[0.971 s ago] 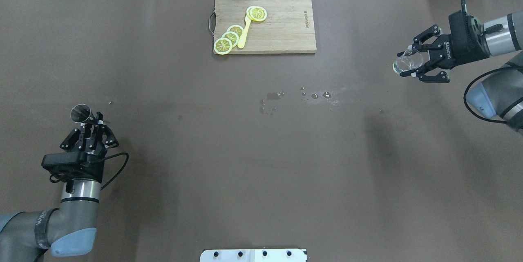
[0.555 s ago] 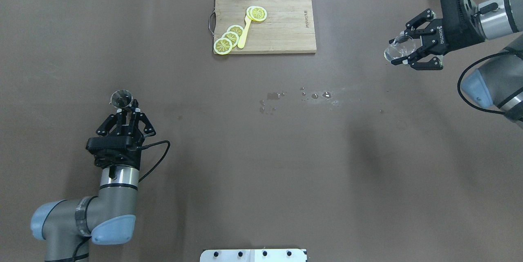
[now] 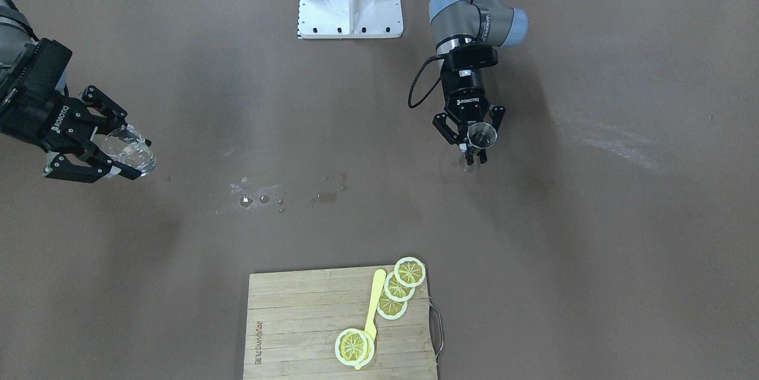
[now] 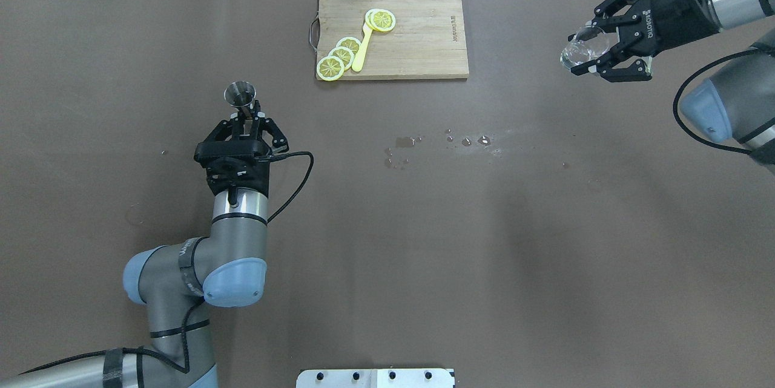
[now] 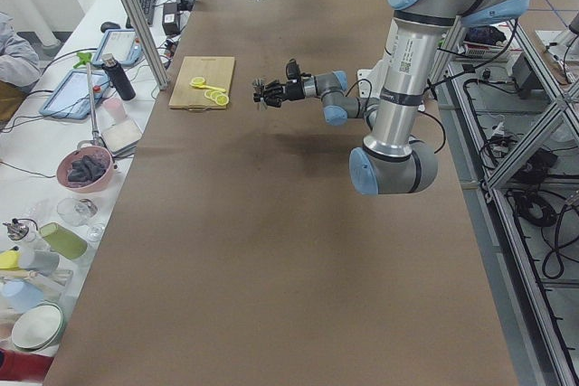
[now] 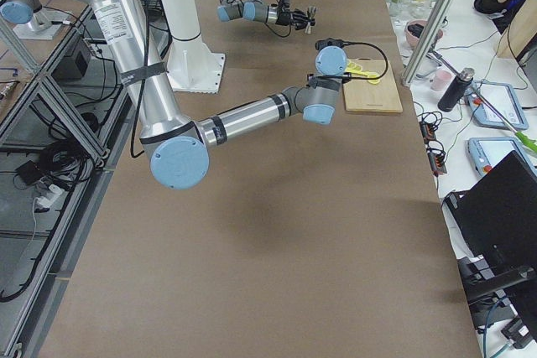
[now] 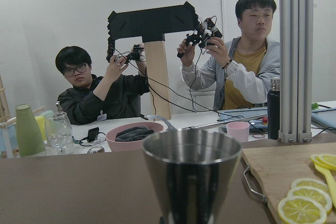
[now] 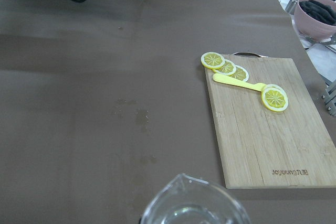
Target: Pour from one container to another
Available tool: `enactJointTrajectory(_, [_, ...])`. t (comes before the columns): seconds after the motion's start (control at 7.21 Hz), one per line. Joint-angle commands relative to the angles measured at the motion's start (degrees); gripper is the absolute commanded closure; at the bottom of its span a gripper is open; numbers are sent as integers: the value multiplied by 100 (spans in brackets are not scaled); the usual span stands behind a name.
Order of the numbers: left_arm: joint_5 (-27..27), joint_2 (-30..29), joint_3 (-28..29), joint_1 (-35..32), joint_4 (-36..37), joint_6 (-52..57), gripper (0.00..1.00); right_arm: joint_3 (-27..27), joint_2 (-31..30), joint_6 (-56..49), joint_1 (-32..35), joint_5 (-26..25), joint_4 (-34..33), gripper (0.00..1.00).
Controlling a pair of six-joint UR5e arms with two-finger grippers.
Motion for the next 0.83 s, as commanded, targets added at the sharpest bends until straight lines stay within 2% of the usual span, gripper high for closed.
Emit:
enactJointTrajectory(0.0, [-315, -612, 146, -43, -397, 1187, 100, 721, -58, -858, 60, -73, -1381, 100])
enactJointTrajectory(0.14, [-492, -632, 215, -43, -940, 1778, 100, 907, -40, -1289, 69, -82, -1989, 100])
enactJointTrajectory(0.28, [-711, -667, 259, -69, -1102, 1984, 100, 1005, 29, -1406, 70, -108, -2335, 100])
enactJointTrajectory(0.42, [-792, -1093, 564, -60, -1095, 2012, 100, 1145, 56, -1442, 70, -273, -2686, 100])
enactJointTrajectory(0.69, [-836, -1588, 812, -60, -1025, 2013, 100, 1515, 336, -1443, 17, -459, -3635, 100])
